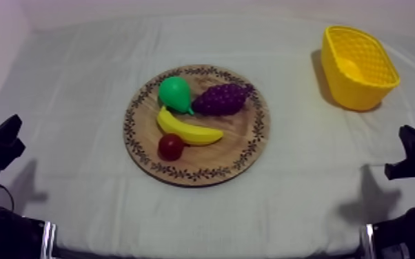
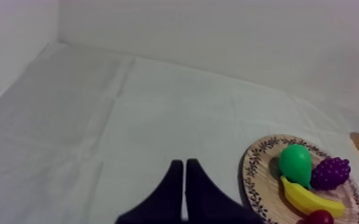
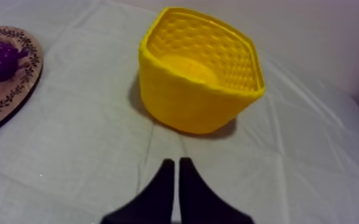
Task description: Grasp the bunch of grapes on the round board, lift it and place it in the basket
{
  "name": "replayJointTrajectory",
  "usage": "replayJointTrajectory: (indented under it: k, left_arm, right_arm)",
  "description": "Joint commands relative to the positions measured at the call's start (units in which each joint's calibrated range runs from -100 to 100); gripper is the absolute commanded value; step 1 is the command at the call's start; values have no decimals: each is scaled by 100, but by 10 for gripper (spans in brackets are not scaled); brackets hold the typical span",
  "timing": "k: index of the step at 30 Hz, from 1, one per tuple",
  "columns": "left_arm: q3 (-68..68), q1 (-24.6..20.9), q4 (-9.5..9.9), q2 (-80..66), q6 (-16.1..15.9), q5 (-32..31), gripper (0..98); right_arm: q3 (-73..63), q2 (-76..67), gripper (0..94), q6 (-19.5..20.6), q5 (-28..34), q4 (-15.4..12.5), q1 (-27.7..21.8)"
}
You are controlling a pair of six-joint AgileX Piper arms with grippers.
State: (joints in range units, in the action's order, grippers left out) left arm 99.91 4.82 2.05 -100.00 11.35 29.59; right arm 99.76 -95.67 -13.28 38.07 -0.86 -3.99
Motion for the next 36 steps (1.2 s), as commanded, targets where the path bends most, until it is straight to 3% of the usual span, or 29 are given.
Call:
replayJointTrajectory:
  k: [1, 16, 28, 36]
  left_arm:
    - [-2, 0, 2, 0, 0, -1, 1]
    - [-2, 0, 2, 0, 0, -1, 1]
    - [-2, 0, 2, 0, 0, -1, 1]
    - [-2, 0, 2, 0, 0, -1, 1]
  right_arm:
    - [2, 0, 5, 2, -1, 0, 1]
    - [2, 0, 5, -101, -1, 0, 1]
    - [2, 0, 6, 151, -1, 0, 1]
    - [2, 0, 5, -125, 2, 0, -8]
